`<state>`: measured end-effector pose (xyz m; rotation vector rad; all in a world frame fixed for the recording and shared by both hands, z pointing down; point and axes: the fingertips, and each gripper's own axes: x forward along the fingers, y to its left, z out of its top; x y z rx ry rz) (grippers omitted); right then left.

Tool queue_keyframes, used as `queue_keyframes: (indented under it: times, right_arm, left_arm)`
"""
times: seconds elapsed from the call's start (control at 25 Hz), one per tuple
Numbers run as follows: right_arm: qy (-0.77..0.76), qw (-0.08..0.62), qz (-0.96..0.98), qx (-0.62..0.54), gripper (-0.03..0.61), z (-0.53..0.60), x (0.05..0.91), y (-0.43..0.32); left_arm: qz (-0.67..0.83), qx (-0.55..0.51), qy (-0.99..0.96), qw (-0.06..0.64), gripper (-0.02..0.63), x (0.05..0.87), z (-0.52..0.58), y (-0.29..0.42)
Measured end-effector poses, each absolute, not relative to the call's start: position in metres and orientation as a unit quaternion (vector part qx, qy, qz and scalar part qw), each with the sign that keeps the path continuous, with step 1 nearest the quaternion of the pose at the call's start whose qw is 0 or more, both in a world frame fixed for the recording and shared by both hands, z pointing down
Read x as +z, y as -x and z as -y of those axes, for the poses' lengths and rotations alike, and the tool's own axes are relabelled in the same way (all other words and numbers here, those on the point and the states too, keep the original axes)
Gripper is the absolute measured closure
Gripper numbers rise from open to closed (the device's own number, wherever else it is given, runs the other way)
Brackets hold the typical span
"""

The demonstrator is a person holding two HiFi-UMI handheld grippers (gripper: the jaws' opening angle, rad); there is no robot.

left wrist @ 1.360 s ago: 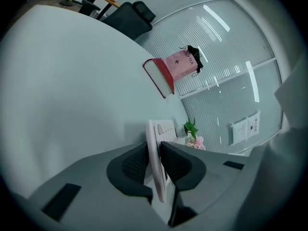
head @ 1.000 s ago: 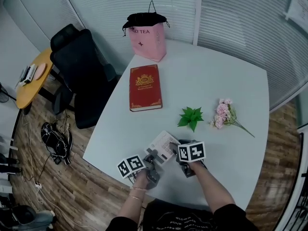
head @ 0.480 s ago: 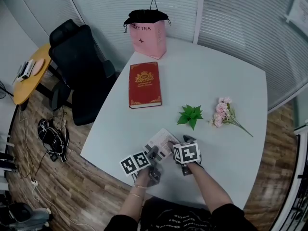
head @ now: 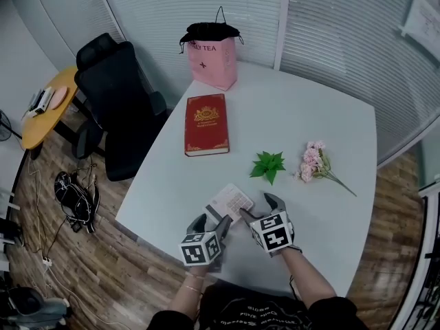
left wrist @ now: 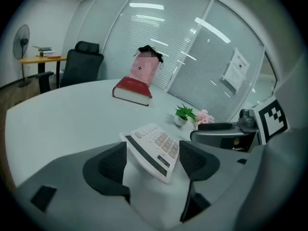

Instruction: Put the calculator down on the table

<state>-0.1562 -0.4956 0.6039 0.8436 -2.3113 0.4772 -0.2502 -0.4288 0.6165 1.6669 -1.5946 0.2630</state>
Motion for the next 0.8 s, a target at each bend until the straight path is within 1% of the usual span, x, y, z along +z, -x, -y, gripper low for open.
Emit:
queue_keyframes:
  times: [0.2, 0.36, 0.48, 0.8]
  right_arm:
    - [-0.314, 0.284, 0.898, 0.121, 0.212, 0.474, 0.57, 0.137]
    - [-0.311, 0.252, 0.912, 0.091, 0.212, 0.446, 0.543, 0.114]
    - [-0.303, 0.231, 0.922, 0.071, 0.212, 0.424, 0.526, 0.099]
    - [-0.296, 0.209, 0.931, 0.042, 0.212, 0.366, 0.518, 0.054]
  left_arm:
    - [0.632, 0.109, -0.692, 0.332, 0.268, 0.585, 0.404, 0.233]
    - [0.632, 0.093, -0.709, 0.298, 0.268, 0.562, 0.377, 0.214]
    - [0.632, 0.103, -0.72, 0.269, 0.268, 0.549, 0.356, 0.198]
    - [0.628, 0.091, -0.737, 0.233, 0.268, 0.539, 0.299, 0.143]
